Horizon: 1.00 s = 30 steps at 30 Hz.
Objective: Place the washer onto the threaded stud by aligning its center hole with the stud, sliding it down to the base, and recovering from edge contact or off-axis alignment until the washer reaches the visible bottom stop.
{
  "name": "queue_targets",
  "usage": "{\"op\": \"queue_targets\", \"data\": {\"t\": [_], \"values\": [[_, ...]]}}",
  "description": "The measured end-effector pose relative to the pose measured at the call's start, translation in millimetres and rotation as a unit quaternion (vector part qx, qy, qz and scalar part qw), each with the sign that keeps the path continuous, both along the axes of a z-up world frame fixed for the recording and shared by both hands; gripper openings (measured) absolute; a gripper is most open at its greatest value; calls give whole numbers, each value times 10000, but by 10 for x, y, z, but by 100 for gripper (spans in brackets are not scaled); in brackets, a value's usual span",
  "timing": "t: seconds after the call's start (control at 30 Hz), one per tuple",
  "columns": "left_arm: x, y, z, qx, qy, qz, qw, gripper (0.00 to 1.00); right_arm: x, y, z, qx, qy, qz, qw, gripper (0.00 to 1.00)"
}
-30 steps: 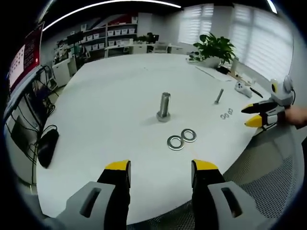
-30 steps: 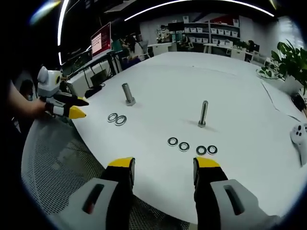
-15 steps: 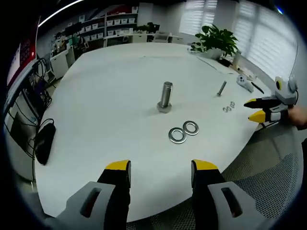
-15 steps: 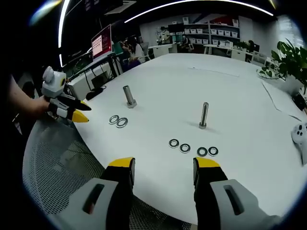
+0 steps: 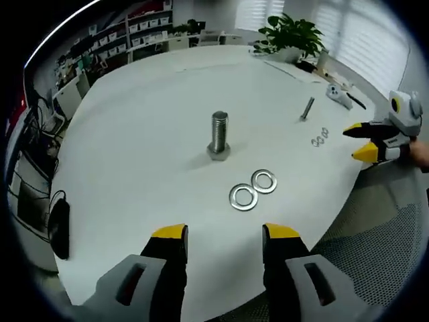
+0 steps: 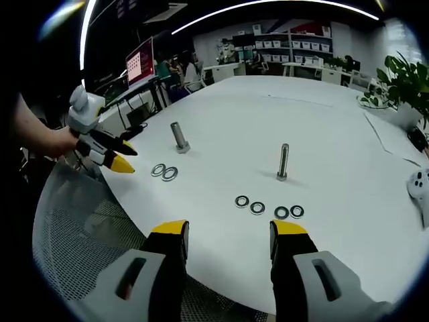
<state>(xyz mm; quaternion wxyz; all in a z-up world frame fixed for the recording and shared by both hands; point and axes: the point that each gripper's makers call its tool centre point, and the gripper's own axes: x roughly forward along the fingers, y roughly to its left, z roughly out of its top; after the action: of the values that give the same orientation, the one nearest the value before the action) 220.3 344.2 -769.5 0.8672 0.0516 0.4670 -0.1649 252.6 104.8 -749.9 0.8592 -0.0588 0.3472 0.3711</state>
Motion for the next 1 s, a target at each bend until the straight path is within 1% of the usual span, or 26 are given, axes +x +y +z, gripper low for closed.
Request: {"op": "queue_targets", "data": {"t": [0.2,0.27,0.33,0.4,0.47,0.5,0.63,0.67,0.7,0.8,0.87,0.9,0.93,1.0], "values": [[97,-89,-36,87,99,-194,9997,42,18,-22,-2,26,8,-71,10000,51],[150,-121,-57,55,156,-247,9996,40,22,-24,0,31,-8,-73,10000,51],[187,-198,-83,-129,267,-328,9990,34,21,-22,-4,29,3,-55,10000,51],[214,-217,-118,-110,393,-348,9986,33,24,-23,-8,7,1,-37,10000,51],[255,-230,-134,-31,410,-431,9982,34,21,-20,-13,1,8,-20,10000,51],[273,-233,-128,71,411,-519,9978,35,20,-19,-15,-1,12,-13,10000,51],[304,-245,-185,224,571,-704,9956,36,26,-22,-14,0,12,-16,10000,51],[309,-233,-202,343,602,-827,9942,36,29,-25,-16,-5,12,-20,10000,51],[313,-235,-212,377,620,-870,9936,36,30,-25,-16,-6,13,-22,10000,51],[357,-254,-210,494,524,-1019,9922,40,29,-21,-19,-18,12,1,10000,51],[361,-262,-236,511,581,-1072,9912,39,34,-18,-5,6,-16,-4,10000,51],[352,-262,-249,573,655,-1147,9896,39,40,-25,-7,5,-15,-27,10000,51],[355,-262,-259,646,672,-1228,9880,39,43,-32,-10,2,-9,-47,10000,51],[369,-279,-260,682,681,-1328,9864,37,52,-42,-6,20,0,-97,10000,51]]}}
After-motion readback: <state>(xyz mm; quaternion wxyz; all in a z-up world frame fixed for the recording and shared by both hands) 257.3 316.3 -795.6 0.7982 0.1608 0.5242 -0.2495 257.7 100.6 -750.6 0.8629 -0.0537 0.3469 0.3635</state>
